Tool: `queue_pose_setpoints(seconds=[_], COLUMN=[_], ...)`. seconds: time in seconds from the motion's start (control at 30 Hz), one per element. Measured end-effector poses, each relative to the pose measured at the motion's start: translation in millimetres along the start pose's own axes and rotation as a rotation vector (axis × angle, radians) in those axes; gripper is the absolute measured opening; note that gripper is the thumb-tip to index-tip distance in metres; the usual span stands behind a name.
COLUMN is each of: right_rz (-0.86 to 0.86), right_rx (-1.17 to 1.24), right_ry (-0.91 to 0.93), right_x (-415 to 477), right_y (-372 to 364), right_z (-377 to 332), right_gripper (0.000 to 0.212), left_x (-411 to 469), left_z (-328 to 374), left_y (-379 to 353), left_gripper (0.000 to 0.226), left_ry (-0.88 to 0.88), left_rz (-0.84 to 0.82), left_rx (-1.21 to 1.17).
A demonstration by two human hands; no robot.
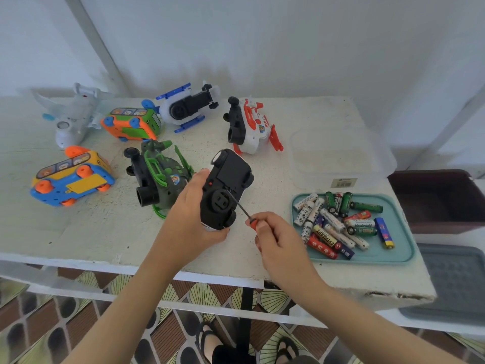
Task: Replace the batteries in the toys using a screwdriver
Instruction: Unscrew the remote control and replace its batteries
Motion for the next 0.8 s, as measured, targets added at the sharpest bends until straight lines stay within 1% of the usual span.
queue_pose_setpoints(seconds=[0.13, 0.23, 0.37, 0.47, 0.53, 0.6, 0.67, 0.8], right_rz=[-0.008, -0.030, -0.041, -0.076, -0.035, 0.050, 0.131, 0.211], right_rx=[-0.007, -0.013, -0.142, -0.186, -0.259, -0.288, -0.228, -0.040], right_ry=[0.010, 0.021, 0.039, 0.012, 0.058, 0.137, 0.206, 0.321], right_x=[-3, -3, -3, -1, 1, 3, 3, 4], right_y=[1, 6, 24, 37, 46, 54, 60, 62], right_z=[-1, -8, -25, -36, -44, -53, -62, -78], right_gripper=[0.022, 0.022, 0.024, 0.022, 0.013, 0.019, 0.024, 0.019], left_x=[0, 0, -5, -14, -20, -23, -25, -31], left_z=[-1, -5, -8, -6, -3, -2, -3, -4], left_y=[-1, 4, 10, 6, 0, -5, -7, -11], left_gripper=[0.105, 0.105, 0.104, 0.104, 0.103, 0.102, 0.103, 0.109], left_ry=[-0.009, 0.012, 0.050, 0.083, 0.093, 0.086, 0.088, 0.099], left_rz=[-0.008, 0.021, 0.074, 0.124, 0.136, 0.153, 0.181, 0.208], left_rx=[-0.011, -0.062, -0.182, -0.261, -0.300, -0.316, -0.327, -0.347])
Point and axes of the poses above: each hand's wrist, its own x-axis towards the middle knuckle, its own y-axis out of the back of the hand, z = x × y, the point moved 6 cm from there along x, towards the middle knuckle, and after that the axes turned 7 degrees about -y, right-handed, at the moved point
